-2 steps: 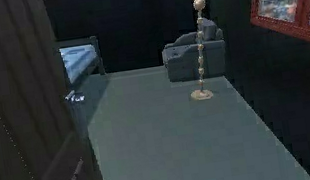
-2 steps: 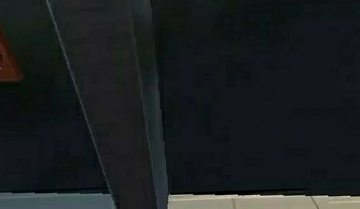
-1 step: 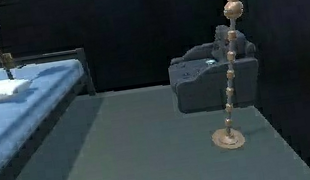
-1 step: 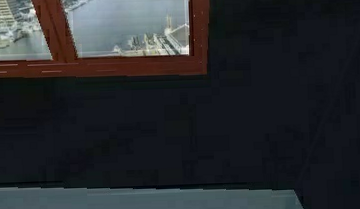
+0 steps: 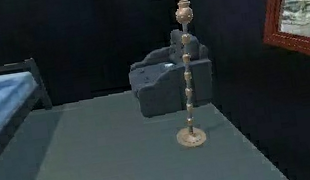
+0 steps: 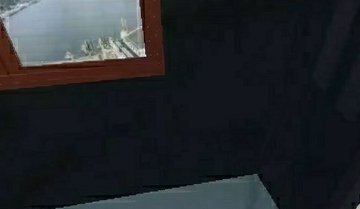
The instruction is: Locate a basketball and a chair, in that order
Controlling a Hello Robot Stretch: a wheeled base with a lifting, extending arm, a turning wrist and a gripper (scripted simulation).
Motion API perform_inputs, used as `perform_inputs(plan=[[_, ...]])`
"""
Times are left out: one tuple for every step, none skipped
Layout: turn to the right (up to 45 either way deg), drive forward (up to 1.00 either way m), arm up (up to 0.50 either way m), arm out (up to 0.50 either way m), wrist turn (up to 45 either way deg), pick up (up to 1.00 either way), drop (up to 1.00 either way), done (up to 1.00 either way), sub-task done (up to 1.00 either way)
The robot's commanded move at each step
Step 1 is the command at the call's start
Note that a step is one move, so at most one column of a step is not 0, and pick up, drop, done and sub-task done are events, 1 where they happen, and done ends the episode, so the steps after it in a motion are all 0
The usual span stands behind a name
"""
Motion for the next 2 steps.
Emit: perform_inputs(plan=[[0.0, 0.1, 0.0, 0.0, 0.0, 0.0, 0.0, 0.0, 0.0], [-45.0, 0.0, 0.0, 0.0, 0.0, 0.0, 0.0, 0.0, 0.0]])
